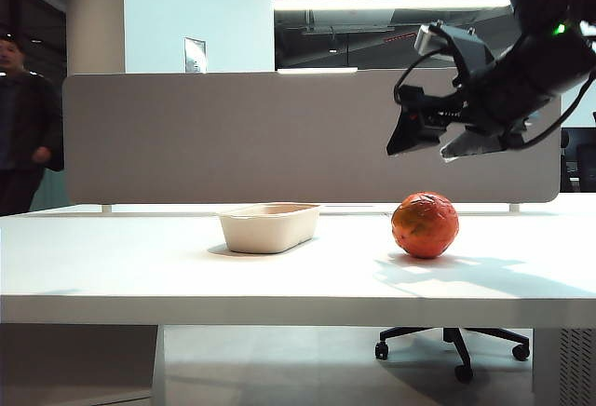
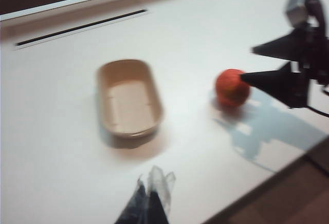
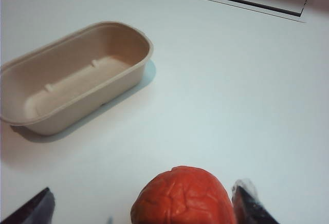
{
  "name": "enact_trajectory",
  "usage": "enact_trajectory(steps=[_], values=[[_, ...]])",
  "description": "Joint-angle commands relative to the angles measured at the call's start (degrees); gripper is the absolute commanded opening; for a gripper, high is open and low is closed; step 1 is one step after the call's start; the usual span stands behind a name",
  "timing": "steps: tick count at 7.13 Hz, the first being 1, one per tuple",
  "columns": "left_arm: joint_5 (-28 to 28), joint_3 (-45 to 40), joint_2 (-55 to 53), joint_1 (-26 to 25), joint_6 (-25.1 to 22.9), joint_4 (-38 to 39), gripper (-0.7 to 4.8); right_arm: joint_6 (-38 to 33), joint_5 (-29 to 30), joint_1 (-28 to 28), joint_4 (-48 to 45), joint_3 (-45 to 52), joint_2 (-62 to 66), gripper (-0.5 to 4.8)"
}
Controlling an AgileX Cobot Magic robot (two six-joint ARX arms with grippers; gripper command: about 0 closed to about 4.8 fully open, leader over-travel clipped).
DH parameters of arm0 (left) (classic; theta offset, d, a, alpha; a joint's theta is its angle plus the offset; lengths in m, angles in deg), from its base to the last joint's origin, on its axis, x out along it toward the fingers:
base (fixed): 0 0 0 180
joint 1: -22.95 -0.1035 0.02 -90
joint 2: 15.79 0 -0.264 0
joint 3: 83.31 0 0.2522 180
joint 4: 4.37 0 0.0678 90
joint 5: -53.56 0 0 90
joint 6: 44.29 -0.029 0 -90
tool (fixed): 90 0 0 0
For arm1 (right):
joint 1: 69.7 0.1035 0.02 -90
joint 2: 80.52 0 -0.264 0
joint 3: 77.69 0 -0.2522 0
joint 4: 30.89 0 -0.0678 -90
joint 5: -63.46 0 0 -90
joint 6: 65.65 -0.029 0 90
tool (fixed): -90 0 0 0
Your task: Pick up the orange and place it into the paper lunchbox.
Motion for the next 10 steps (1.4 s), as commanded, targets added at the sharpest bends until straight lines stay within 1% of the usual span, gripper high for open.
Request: enact_trajectory(steps=[1,2,4,7,8,9,10], values=[[2.82,0.33,-0.22,-0.04,0.17,0.55,-0.05,-0.09,-0.28,-0.68,-11.96,-0.39,7.56,4.79],[2.84,0.33,-0.22,-0.04,0.20,0.52,-0.05,-0.07,-1.44,-0.72,-16.46,-0.42,13.22,4.79],[2.82,0.31,-0.26,-0.04,0.20,0.48,-0.05,-0.09,-1.73,-0.72,-18.16,-0.44,17.46,4.79],[2.75,0.31,-0.55,-0.04,0.22,0.46,-0.05,-0.02,-4.35,-0.81,-18.14,-0.44,18.05,4.79],[2.56,0.31,-0.55,-0.04,0.20,0.48,-0.05,-0.04,-4.28,-0.81,-18.10,-0.42,18.67,3.35],[2.56,0.31,-0.55,-0.04,0.20,0.48,-0.05,-0.02,-4.26,-0.81,-18.10,-0.42,18.78,2.90],[2.32,0.31,-0.57,-0.02,0.22,0.48,-0.05,-0.04,-4.24,-0.81,-18.34,-0.42,18.78,2.88]])
